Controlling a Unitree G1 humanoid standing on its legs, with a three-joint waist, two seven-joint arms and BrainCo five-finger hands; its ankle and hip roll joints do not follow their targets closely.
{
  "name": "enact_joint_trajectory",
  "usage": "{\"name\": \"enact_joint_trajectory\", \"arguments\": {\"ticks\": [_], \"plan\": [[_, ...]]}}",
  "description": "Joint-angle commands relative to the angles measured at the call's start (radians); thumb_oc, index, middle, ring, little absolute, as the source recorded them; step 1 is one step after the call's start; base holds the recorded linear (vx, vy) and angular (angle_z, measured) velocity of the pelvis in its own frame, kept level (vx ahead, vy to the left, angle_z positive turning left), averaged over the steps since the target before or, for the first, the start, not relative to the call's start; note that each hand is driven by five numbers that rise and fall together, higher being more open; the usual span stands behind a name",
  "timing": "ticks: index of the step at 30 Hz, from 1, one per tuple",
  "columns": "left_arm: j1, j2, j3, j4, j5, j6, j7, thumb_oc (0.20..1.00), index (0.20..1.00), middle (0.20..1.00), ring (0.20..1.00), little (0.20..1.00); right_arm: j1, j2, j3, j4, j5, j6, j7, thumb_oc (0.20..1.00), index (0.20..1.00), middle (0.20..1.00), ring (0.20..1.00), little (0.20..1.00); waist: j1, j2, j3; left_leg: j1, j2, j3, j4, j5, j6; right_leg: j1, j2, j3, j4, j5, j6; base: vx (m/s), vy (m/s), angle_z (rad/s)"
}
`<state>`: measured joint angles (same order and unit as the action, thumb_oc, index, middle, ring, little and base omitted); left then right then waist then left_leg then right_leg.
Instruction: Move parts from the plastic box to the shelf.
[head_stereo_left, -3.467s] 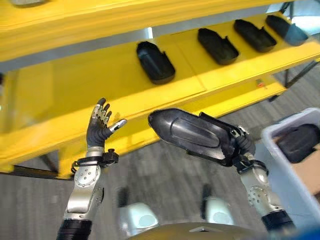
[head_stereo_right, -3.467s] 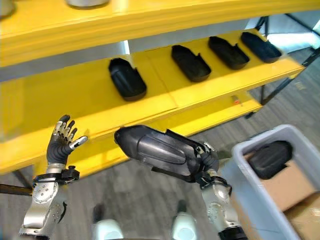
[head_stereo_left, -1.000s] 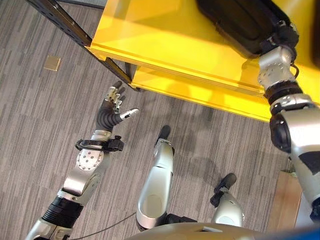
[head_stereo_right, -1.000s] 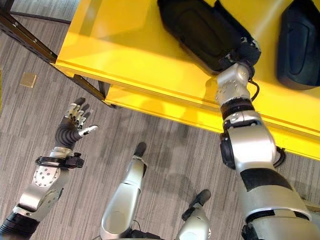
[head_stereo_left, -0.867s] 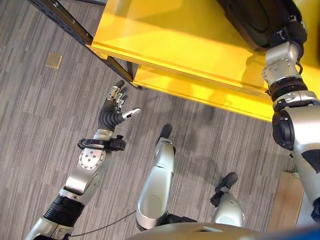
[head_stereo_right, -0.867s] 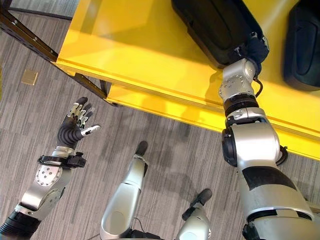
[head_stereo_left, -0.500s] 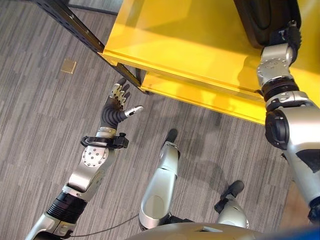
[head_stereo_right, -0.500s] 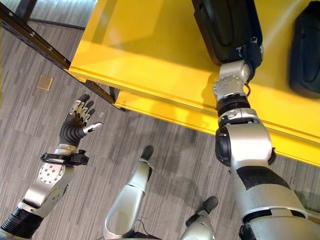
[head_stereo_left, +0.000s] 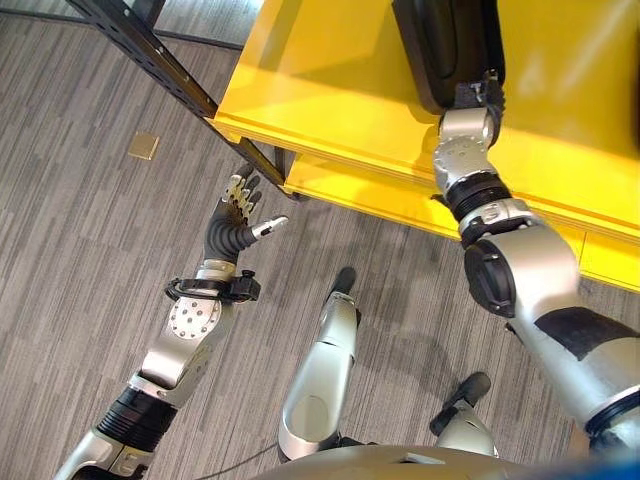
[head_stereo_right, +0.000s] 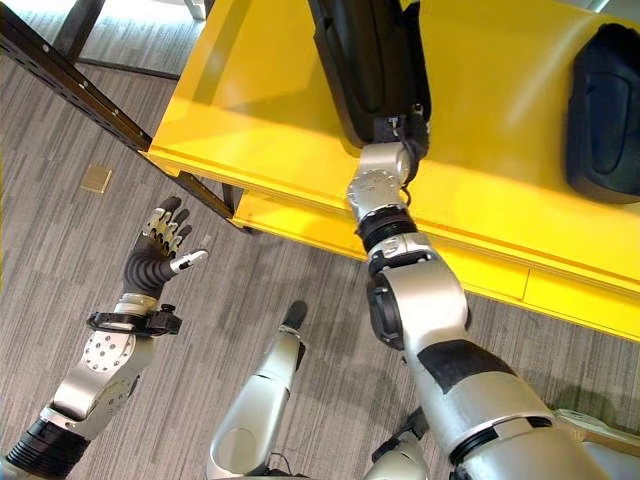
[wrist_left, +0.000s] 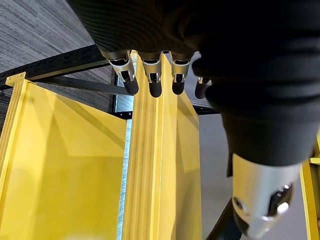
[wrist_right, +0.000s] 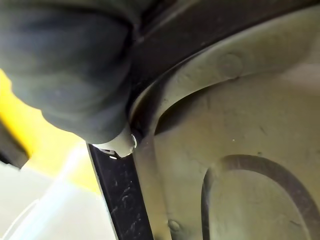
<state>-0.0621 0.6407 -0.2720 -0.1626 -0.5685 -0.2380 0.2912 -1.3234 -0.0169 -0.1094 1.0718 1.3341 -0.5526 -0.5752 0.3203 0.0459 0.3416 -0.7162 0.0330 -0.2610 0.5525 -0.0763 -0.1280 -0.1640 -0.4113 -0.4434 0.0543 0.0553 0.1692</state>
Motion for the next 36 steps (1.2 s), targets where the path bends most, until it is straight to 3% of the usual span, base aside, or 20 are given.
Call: {"name": "enact_joint_trajectory", "arguments": {"ticks": [1,8,19,36], "plan": [[-0.059,-0.01,0.001,-0.024,0.01,-0.045,0.03,1.0,1.0,1.0,1.0,1.0,0.079,0.001,-0.046,-0.038,0.09,-0.03,-0.063,0.2,0.2,0.2,0.2,0.2,0.034,0.033,0.09,0.07,-0.018,0.065,-0.134,-0.008,0.068,0.005,0.005,0.049,0.211,-0.175,-0.004,0.0,0.0,0.0],[-0.046,-0.022,-0.007,-0.032,0.007,-0.036,0.05,1.0,1.0,1.0,1.0,1.0,0.146,0.102,-0.045,-0.174,0.054,-0.096,-0.126,0.2,0.2,0.2,0.2,0.2,0.025,0.034,0.099,0.075,-0.014,0.067,-0.135,-0.008,0.067,0.005,0.004,0.053,0.215,-0.175,-0.003,-0.01,0.002,-0.02],[-0.02,-0.033,-0.013,-0.043,0.008,-0.017,0.074,1.0,1.0,1.0,1.0,1.0,0.223,0.151,-0.048,-0.321,-0.013,-0.171,-0.23,0.2,0.2,0.2,0.2,0.2,-0.002,0.023,0.108,0.098,-0.001,0.078,-0.154,-0.005,0.069,0.005,0.008,0.068,0.204,-0.161,0.001,0.0,0.002,0.0],[0.031,-0.036,-0.005,-0.054,0.001,0.014,0.094,1.0,1.0,1.0,1.0,1.0,0.349,0.077,-0.03,-0.625,-0.196,-0.245,-0.38,0.2,0.2,0.2,0.2,0.2,-0.069,0.006,0.118,0.113,0.016,0.109,-0.155,-0.013,0.072,-0.002,0.006,0.098,0.188,-0.139,0.007,0.0,0.007,-0.04]]}}
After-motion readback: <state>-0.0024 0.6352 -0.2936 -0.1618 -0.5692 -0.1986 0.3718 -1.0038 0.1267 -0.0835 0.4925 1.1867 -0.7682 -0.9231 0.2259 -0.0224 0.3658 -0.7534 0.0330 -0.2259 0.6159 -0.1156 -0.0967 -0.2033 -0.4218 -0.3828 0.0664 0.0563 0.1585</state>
